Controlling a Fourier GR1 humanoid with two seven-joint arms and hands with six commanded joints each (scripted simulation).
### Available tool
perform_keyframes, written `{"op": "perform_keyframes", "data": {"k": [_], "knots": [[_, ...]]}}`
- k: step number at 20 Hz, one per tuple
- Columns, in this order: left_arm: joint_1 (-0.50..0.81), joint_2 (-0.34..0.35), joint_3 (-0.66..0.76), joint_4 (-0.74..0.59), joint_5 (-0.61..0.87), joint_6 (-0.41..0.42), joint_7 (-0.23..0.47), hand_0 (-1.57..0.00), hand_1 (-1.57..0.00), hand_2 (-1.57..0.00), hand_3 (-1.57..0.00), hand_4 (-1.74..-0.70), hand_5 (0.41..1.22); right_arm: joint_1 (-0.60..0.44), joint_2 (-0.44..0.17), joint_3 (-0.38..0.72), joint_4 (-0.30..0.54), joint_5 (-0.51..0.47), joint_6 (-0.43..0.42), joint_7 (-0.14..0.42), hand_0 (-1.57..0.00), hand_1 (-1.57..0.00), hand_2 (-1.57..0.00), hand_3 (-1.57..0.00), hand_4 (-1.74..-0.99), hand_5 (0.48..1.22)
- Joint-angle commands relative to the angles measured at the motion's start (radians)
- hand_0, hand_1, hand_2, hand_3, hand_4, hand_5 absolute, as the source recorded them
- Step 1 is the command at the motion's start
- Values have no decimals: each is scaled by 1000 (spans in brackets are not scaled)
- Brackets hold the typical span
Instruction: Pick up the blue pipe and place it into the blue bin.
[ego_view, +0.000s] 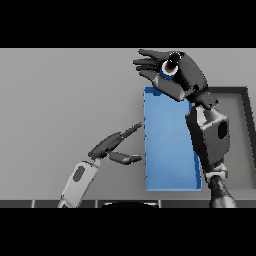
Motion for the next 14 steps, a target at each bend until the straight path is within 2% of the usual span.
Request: {"op": "perform_keyframes", "data": {"k": [1, 3, 5, 6, 12, 14], "knots": [[10, -3, -9, 1, -11, 6, -1, 0, 0, 0, 0, -890, 415, -1, -17, -25, 38, 15, 3, -10, -1571, -1571, -1571, -1571, -1741, 1221], [10, 11, -7, 0, -18, 4, -24, 1, 1, 1, 1, -882, 411, 44, -60, -61, 76, 49, 34, -24, -1571, -1571, -1571, -1571, -1741, 1221], [-3, 15, -3, -10, -20, 8, -23, 1, 1, 1, 1, -874, 413, 122, -76, -88, 63, 43, 55, -17, -1571, -1571, -1571, -1571, -1741, 1221], [8, 21, -5, -11, -24, 7, -20, 1, 1, 1, 1, -871, 415, 161, -80, -103, 50, 44, 42, 2, -1571, -1571, -1571, -1571, -1741, 1221], [32, 8, -20, -21, -16, 4, -26, 1, 1, 1, 1, -875, 422, 429, -73, -107, -21, 74, 42, 2, -1571, -1571, -1571, -1571, -1741, 1221], [34, 10, -17, -17, -24, 13, -21, 1, 1, 1, 1, -878, 423, 514, -85, -77, -34, 74, -5, 2, -1571, -1571, -1571, -1571, -1741, 1221]]}}
